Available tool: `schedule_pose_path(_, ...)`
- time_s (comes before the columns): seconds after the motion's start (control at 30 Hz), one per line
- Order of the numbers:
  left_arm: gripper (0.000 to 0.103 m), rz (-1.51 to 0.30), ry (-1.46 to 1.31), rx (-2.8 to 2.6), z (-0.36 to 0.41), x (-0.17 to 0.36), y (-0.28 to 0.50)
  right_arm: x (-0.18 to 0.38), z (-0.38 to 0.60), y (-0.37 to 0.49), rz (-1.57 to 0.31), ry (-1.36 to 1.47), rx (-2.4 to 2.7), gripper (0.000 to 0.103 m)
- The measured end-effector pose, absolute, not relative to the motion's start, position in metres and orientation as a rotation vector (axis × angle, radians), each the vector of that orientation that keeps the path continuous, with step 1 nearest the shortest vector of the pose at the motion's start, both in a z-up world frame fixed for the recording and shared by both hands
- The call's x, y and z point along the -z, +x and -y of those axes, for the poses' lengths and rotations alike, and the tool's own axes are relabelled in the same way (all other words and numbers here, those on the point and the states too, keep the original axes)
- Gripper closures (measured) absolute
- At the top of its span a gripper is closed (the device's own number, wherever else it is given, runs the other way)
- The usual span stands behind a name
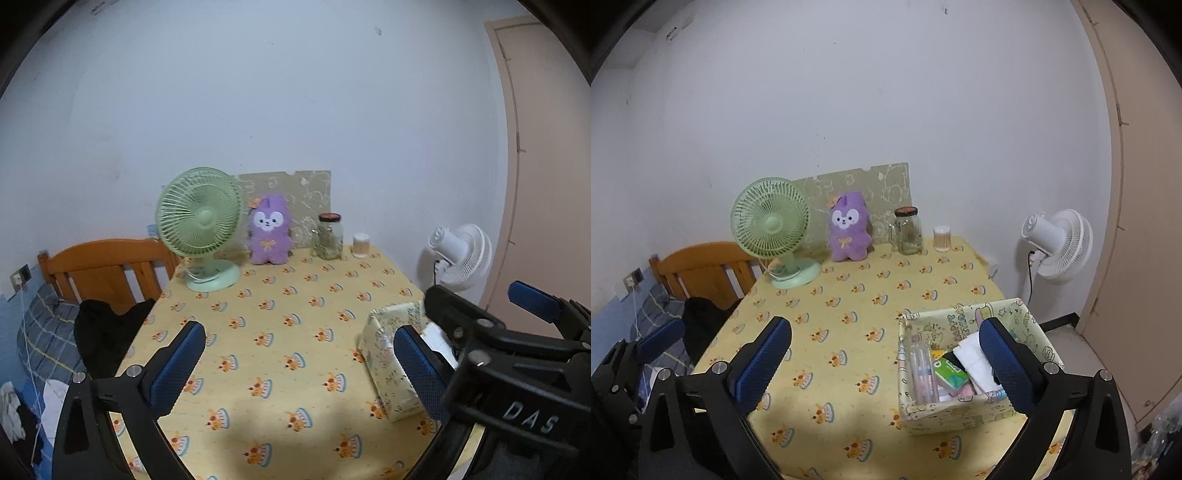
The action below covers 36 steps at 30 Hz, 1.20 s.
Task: Organize soft objects
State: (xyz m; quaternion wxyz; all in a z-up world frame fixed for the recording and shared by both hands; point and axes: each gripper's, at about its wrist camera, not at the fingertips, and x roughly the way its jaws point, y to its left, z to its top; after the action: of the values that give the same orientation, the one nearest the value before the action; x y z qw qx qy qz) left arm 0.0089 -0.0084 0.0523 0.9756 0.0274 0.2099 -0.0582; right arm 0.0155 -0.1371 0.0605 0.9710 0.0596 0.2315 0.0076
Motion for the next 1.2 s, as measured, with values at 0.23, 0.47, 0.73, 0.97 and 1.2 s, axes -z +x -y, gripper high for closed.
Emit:
schedule_pose_path(0.23,0.0,-0.408,0.031,0.076,-0.013,-0.053,0.003,-0.065,0.123,0.007,-0.437,0.092,-0.017,0.0)
schedule_pose_path(0.47,0.0,-0.394,0.013,0.049,-0.026,-0.054,-0.002,-0.07,0.115,0.0,-0.411,0.076,-0.021,0.0)
schedule_pose_path(0.73,0.0,-0.4,0.014,0.035,-0.035,-0.053,-0.003,-0.069,0.114,-0.003,-0.407,0.077,-0.016,0.0)
schedule_pose_path(0.97,0.0,-0.403,0.011,0.018,-0.039,-0.052,-0.002,-0.067,0.118,-0.002,-0.412,0.081,-0.009,0.0)
schedule_pose_path(1.2,0.0,-0.402,0.01,0.008,-0.042,-0.052,-0.004,-0.066,0.119,-0.002,-0.413,0.087,-0.013,0.0)
